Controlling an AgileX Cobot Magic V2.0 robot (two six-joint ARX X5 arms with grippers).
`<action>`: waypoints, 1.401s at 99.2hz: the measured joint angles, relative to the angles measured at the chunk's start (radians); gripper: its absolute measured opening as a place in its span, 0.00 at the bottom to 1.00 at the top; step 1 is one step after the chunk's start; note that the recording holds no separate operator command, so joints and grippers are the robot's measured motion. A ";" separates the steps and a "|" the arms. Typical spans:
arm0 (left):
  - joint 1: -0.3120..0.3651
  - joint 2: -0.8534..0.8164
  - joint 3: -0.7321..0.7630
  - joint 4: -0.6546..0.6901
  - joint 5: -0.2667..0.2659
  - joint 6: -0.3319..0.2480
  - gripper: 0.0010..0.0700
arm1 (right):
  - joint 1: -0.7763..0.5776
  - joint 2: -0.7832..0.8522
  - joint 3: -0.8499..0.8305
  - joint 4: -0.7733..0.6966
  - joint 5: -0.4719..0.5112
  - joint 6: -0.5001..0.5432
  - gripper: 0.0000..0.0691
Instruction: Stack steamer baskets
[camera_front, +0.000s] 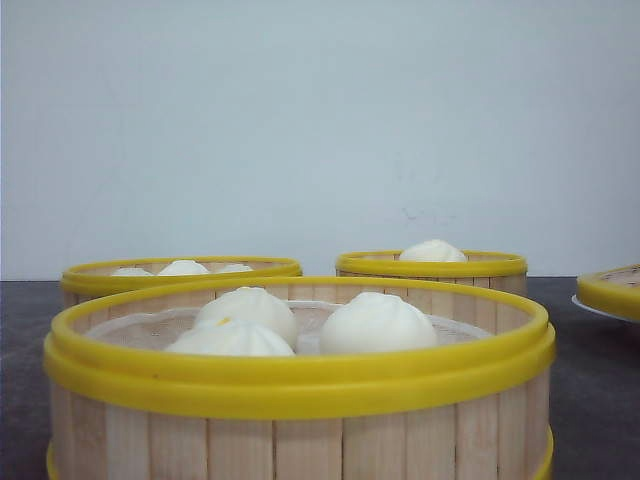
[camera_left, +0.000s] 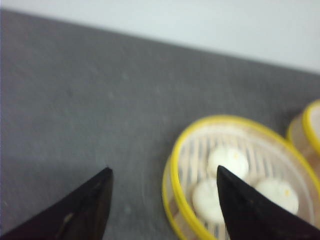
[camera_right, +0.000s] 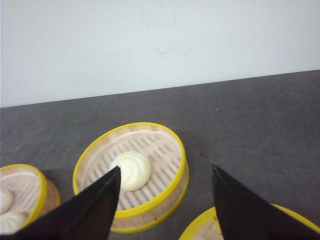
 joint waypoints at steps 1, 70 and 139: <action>-0.002 0.011 0.005 -0.004 0.000 0.001 0.56 | 0.001 0.000 0.000 0.000 0.000 0.000 0.51; -0.021 0.744 0.428 -0.177 0.021 0.046 0.56 | 0.082 0.005 0.000 -0.016 0.000 0.000 0.51; -0.035 0.886 0.432 -0.165 0.026 0.047 0.26 | 0.084 0.005 0.000 -0.042 0.000 0.000 0.51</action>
